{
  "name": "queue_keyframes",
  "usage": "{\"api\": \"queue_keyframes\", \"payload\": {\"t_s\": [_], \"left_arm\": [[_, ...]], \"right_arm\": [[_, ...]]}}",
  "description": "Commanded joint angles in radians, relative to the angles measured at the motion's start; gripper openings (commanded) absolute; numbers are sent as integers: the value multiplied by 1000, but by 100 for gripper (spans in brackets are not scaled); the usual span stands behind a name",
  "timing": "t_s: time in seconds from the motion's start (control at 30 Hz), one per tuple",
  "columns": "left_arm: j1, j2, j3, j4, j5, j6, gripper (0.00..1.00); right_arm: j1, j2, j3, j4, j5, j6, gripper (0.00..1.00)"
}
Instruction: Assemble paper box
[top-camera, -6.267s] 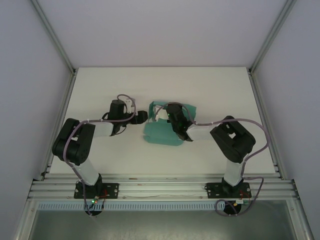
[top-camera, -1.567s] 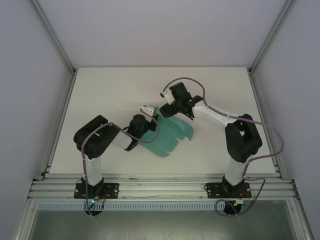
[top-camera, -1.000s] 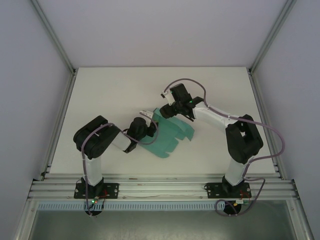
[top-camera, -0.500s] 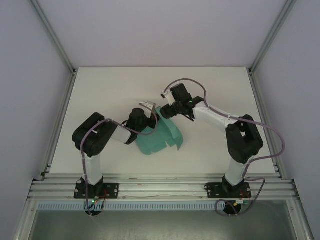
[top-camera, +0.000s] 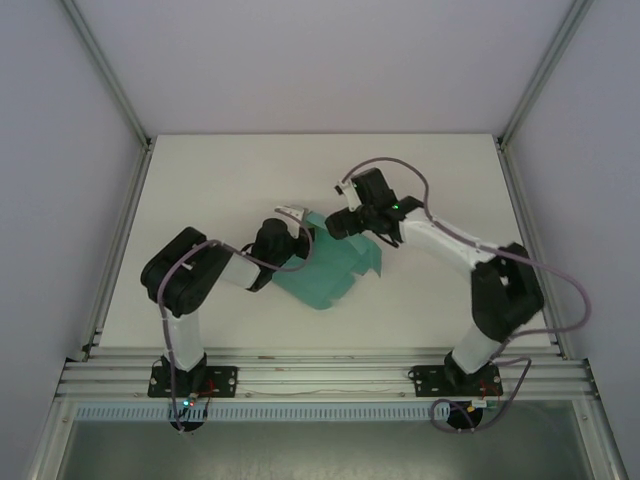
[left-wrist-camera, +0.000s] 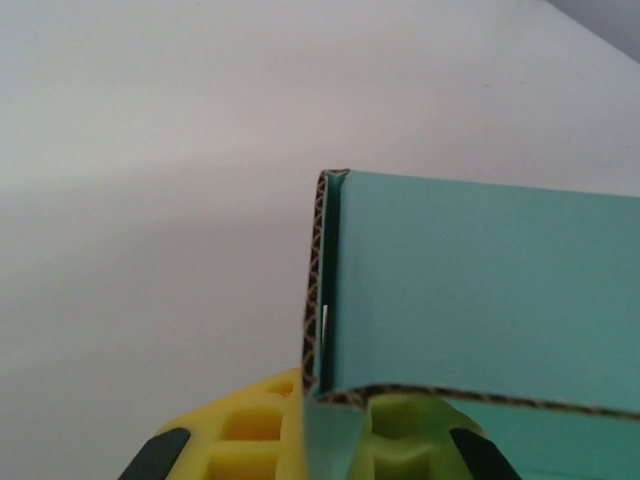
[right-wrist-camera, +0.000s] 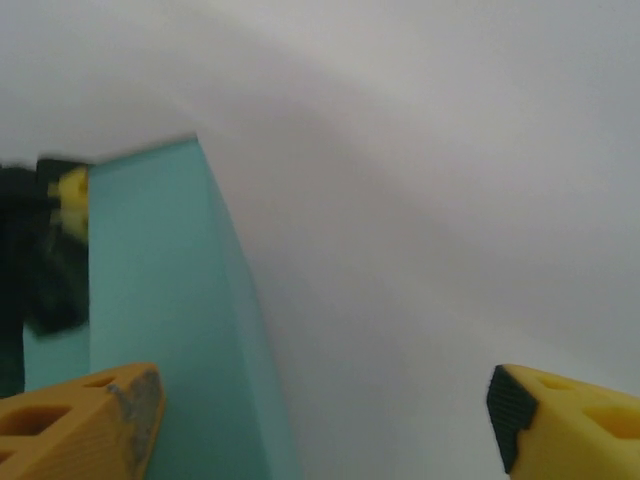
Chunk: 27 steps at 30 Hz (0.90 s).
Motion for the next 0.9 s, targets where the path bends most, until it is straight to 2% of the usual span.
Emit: {"api": "queue_keyframes", "payload": {"t_s": [0.0, 0.1, 0.2, 0.3, 0.37, 0.43, 0.57, 0.67, 0.8, 0.87], "left_arm": [[21, -109, 6, -193, -16, -125, 0], [28, -158, 1, -287, 36, -171, 0], [29, -183, -13, -327, 86, -176, 0], [30, -195, -14, -354, 115, -200, 0], [31, -189, -3, -370, 136, -204, 0], [30, -181, 6, -378, 151, -197, 0], [29, -152, 9, -366, 133, -190, 0], [29, -120, 7, -337, 136, -173, 0], [30, -78, 12, -303, 136, -171, 0], [34, -63, 15, -283, 158, -173, 0]], "right_arm": [[-10, -207, -80, -60, 19, 86, 90], [-19, -370, -193, -64, -52, 73, 95], [-24, -469, -304, -38, -135, 67, 96], [-24, -479, -361, 12, -185, 81, 94], [-23, -449, -370, 47, -201, 70, 89], [-24, -423, -365, 77, -195, 63, 80], [-24, -353, -353, 131, -164, 39, 48], [-23, -339, -380, 196, -166, 18, 28], [-24, -325, -415, 224, -183, -42, 9], [-24, -317, -433, 224, -183, -82, 3]]}}
